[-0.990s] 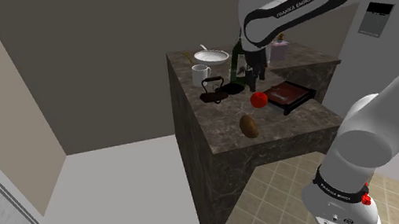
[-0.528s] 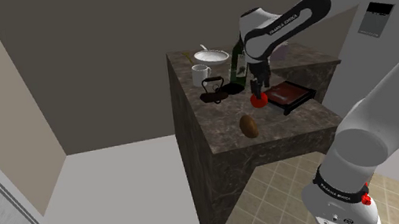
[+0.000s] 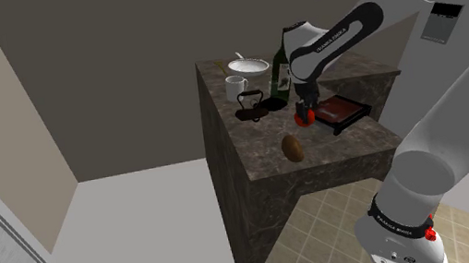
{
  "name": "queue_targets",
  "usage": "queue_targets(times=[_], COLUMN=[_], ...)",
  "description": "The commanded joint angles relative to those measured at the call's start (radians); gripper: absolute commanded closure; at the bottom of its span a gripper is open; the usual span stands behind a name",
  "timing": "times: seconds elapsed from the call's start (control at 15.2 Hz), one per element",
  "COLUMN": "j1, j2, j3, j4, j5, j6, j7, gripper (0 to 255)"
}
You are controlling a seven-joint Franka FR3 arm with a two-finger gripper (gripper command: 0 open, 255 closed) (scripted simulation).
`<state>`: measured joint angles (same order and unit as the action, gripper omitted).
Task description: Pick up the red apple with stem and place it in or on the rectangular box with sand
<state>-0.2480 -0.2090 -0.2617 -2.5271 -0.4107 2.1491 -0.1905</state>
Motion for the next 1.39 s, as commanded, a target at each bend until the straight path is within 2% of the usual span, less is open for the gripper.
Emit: queue_targets(times=[0.0, 0.26, 0.33, 0.92, 1.32], j1=[-0.001, -0.001, -0.001, -0.001, 0.002], j2=[0.002, 0.002, 0.002, 0.002, -0.053], j3=[-0.001, -0.001, -0.001, -0.001, 0.008], j4=[-0.002, -0.001, -0.001, -0.002, 0.035], j5=[-0.001, -0.001, -0.001, -0.001, 0.01], j6=[0.004, 0.003, 0.003, 0.004, -0.085], j7=[0.0, 0.0, 0.0, 0.0, -0.021], gripper=[0, 0, 255, 255, 255])
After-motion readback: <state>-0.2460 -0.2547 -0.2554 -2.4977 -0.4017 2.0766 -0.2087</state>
